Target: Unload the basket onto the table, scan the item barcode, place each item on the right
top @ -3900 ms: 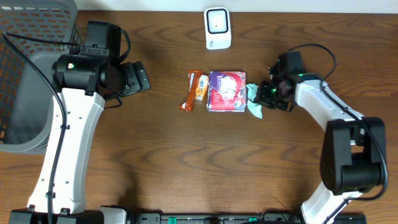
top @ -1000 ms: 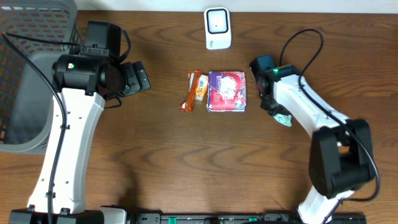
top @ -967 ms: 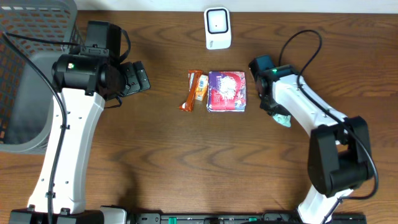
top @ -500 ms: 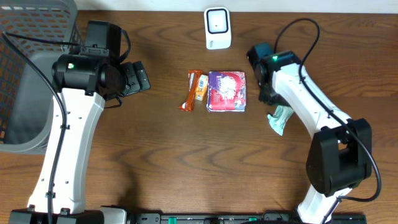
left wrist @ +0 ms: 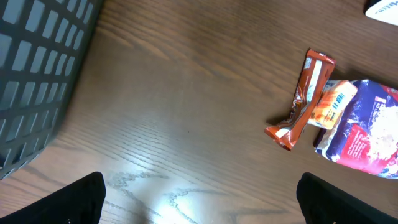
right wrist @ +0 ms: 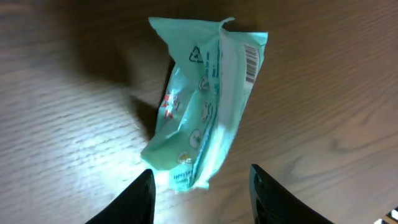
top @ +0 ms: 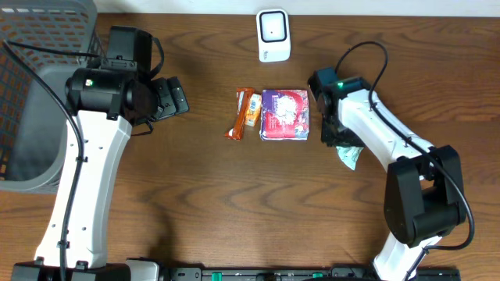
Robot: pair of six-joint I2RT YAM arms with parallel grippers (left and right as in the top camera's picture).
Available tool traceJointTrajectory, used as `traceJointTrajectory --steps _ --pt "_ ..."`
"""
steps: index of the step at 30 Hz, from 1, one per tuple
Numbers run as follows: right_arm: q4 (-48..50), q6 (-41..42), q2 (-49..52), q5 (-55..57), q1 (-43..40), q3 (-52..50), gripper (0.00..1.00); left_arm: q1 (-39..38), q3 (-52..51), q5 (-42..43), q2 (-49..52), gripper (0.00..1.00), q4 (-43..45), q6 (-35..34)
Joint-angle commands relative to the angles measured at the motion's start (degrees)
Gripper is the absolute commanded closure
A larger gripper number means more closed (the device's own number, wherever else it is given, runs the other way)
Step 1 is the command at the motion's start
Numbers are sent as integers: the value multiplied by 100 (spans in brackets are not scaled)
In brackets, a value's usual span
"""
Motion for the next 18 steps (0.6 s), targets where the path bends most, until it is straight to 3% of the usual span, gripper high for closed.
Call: traceJointTrajectory --steps 1,18 --pt "240 205 -59 271 101 -175 58 20 0 -55 -52 2 -15 31" --pt "232 426 494 1023 682 -304 54 20 0 -55 -52 2 -17 31"
